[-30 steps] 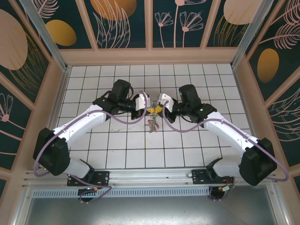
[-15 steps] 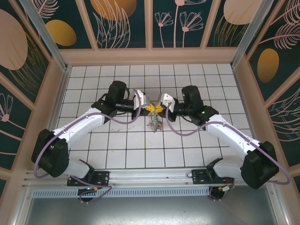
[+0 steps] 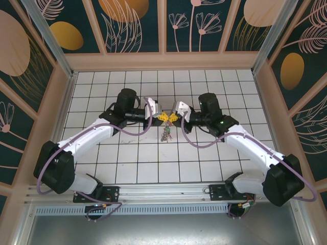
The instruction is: Put the keys on the keyring
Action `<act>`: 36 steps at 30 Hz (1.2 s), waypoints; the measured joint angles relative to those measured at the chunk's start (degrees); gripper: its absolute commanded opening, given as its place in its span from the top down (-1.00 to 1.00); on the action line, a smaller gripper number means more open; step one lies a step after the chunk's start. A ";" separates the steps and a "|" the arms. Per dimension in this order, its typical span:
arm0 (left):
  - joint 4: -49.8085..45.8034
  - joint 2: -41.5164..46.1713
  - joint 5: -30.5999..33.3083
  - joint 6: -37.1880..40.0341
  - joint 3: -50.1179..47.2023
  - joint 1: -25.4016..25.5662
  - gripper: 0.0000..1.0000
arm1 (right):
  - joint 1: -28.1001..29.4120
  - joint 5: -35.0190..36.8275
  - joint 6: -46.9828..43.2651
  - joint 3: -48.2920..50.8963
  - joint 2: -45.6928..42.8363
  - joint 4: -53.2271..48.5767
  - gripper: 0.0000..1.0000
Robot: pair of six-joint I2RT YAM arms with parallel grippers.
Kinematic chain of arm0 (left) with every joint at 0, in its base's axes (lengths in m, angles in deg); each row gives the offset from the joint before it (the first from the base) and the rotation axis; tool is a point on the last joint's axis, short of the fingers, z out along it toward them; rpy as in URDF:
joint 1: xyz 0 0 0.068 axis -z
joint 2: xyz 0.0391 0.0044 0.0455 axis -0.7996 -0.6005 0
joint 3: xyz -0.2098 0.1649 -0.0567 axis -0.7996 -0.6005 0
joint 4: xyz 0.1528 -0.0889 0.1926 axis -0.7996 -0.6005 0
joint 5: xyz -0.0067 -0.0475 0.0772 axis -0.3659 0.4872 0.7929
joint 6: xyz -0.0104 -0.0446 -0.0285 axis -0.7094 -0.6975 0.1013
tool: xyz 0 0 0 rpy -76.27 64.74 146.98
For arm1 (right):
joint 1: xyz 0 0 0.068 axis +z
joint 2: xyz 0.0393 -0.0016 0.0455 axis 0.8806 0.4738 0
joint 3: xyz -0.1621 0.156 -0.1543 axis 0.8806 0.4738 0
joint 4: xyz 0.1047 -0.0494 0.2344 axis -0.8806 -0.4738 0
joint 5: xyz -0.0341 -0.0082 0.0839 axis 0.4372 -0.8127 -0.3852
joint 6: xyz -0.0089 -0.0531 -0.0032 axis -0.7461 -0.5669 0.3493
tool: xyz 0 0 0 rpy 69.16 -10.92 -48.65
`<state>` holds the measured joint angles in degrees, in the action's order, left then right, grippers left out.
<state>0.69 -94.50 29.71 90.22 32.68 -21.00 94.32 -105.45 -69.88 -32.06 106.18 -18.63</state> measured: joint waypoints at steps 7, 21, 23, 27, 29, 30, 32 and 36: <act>-6.71 0.00 4.50 4.52 1.88 0.15 0.45 | 0.11 2.23 0.02 -0.90 1.03 -2.71 1.00; -11.19 -0.07 8.83 7.06 4.63 1.88 0.33 | 2.29 5.40 -0.22 -3.56 2.95 -6.32 1.00; -11.67 -0.31 9.18 7.37 4.87 2.12 0.34 | 2.54 5.44 -0.22 -3.56 2.95 -6.51 1.00; -12.79 -1.05 9.64 7.87 5.38 2.43 0.41 | 2.75 6.25 -0.22 -3.56 2.95 -6.73 1.00; -13.18 -1.20 9.94 8.09 5.44 2.43 0.42 | 2.78 6.43 -0.22 -3.56 2.95 -6.84 1.00; -13.42 -1.27 10.27 8.26 5.44 2.43 0.45 | 2.75 6.43 -0.22 -3.56 2.95 -6.86 1.00; -13.86 -1.40 10.88 8.55 5.46 2.43 0.50 | 2.78 6.43 -0.22 -3.56 2.95 -6.84 1.00; -14.78 -1.70 11.80 9.27 5.55 2.43 0.74 | 2.78 6.43 -0.24 -3.56 2.95 -6.84 1.00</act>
<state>-14.08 -96.21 41.52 99.49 38.23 -18.57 97.09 -99.03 -70.12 -35.62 109.13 -25.47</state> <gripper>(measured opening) 0.196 0.046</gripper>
